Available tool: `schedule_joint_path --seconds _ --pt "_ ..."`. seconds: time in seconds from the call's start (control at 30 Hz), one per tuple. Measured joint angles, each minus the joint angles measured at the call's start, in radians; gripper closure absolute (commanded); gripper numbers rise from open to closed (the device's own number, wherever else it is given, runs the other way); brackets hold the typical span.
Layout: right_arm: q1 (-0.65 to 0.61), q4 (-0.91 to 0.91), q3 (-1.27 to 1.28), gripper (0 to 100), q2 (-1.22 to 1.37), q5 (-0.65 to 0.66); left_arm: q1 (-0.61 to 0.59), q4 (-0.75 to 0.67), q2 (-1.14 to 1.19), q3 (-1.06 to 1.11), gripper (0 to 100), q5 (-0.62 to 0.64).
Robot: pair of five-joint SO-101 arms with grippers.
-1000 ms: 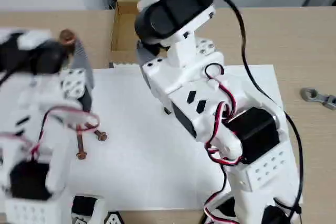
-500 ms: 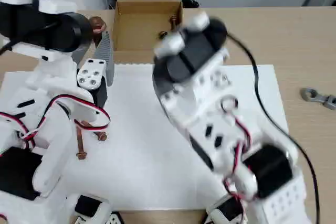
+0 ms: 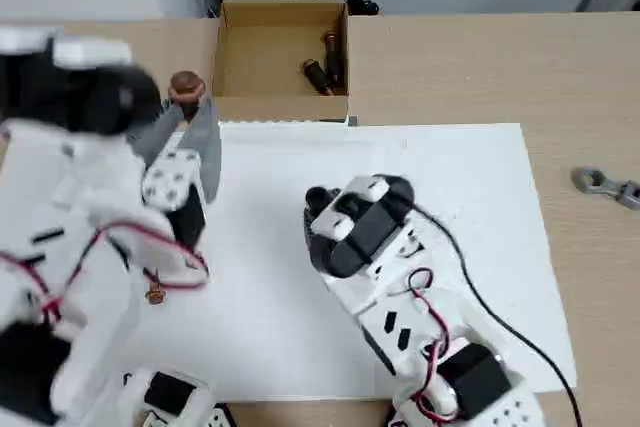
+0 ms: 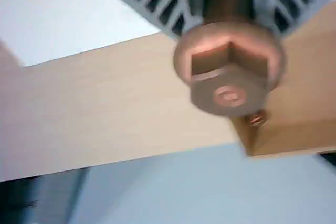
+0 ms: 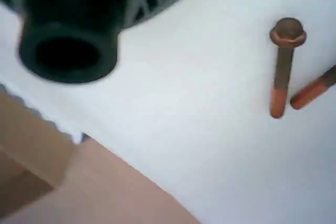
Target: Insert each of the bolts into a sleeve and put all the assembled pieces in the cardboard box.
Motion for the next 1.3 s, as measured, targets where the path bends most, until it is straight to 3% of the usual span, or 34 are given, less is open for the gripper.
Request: schedule_joint_path --seconds 0.3,0.47,0.8,1.3 --pt "-0.101 -0.133 0.092 99.6 -0.058 0.000 0.028 -0.265 -0.414 0.531 100 -0.006" --pt "-0.107 -0.140 0.092 99.6 -0.055 0.000 0.041 -0.381 -0.589 0.689 100 0.003" --pt "-0.107 -0.310 0.137 99.6 0.035 -0.118 0.075 -0.500 -0.615 0.730 100 0.077" --pt "-0.107 -0.315 0.143 99.6 0.037 -0.126 0.117 -0.540 -0.609 0.833 100 0.132"
